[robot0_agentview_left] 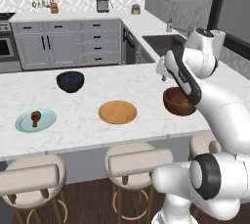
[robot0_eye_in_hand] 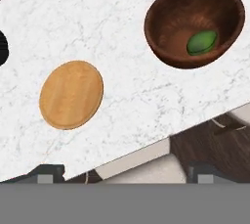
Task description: Pick the chicken drumstick and avocado from their plates and place them in the bowl. Then put the bowl in the fridge.
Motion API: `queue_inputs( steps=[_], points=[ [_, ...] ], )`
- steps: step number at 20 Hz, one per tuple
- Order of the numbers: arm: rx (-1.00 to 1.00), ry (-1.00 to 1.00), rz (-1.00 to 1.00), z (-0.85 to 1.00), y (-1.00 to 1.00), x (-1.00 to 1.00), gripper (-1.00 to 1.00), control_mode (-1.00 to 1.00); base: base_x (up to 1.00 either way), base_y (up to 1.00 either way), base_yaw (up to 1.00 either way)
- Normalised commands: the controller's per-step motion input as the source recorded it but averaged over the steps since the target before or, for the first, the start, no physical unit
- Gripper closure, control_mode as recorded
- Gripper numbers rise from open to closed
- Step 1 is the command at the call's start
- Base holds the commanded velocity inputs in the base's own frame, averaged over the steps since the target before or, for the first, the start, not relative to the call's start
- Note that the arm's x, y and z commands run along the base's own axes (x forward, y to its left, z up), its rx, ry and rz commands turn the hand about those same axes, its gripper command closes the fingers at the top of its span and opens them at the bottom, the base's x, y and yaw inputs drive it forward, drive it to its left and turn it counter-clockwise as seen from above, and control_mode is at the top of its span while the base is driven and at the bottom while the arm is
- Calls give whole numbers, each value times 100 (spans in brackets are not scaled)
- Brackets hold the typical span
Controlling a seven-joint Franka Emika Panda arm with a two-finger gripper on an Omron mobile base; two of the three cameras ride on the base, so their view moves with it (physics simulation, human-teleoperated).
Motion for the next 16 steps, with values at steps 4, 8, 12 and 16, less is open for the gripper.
queue_inputs(
  steps=[4,8,12,16],
  points=[
    [-6,-1,47,-6,100,-33,-100,-100,0,0,0],
    [-8,-4,39,-6,100,-23,-100,-100,0,0,0],
    [-8,-12,37,-23,100,-12,-100,-100,0,0,0],
    [-7,-6,32,-11,100,-8,-100,-100,0,0,0]
  ],
)
